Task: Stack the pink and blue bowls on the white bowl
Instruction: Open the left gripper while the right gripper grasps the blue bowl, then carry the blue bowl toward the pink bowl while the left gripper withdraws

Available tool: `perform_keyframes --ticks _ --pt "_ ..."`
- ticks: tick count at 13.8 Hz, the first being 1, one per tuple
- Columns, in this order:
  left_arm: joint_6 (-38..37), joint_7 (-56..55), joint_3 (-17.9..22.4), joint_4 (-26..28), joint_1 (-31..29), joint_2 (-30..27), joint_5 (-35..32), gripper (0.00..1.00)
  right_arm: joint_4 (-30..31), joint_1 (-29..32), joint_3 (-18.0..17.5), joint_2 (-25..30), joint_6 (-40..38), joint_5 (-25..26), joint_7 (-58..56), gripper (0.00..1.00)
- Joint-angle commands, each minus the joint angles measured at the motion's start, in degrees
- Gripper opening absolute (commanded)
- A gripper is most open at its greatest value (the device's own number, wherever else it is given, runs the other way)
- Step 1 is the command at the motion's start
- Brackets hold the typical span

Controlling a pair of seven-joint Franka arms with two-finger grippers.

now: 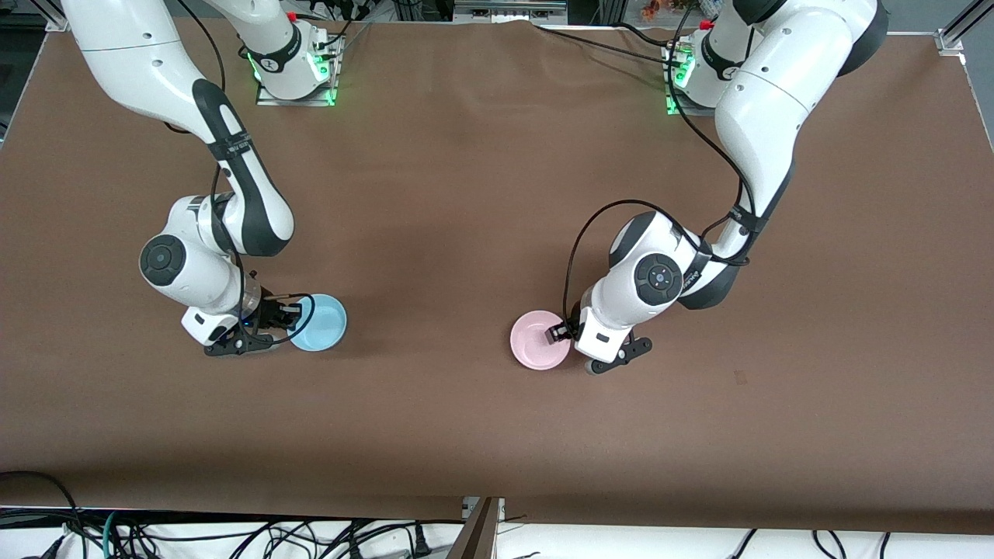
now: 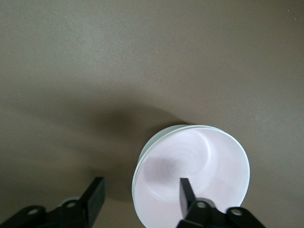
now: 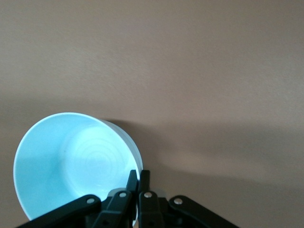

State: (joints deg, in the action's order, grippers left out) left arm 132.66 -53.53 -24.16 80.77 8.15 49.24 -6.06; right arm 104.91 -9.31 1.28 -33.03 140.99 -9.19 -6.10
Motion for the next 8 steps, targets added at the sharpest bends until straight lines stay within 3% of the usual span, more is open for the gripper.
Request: perform_keyframes --ticks 1,4,8 --pt "-2.7 -0.7 -0.2 -0.2 -1.3 -1.8 -0.8 1.00 -3.1 -0.1 -0.7 1.8 -5.7 -2.0 0.1 0.00" --pt "-12.9 6.1 1.1 -0.1 -4.7 -8.3 -1.4 1.00 -10.4 -2.0 -4.7 2.1 -13.8 -2.9 13.5 0.00" --pt "-27.9 26.0 7.9 -0.1 -8.7 -20.7 -0.9 1.00 -17.6 -11.4 -4.8 -0.9 -15.4 -2.3 32.1 0.00"
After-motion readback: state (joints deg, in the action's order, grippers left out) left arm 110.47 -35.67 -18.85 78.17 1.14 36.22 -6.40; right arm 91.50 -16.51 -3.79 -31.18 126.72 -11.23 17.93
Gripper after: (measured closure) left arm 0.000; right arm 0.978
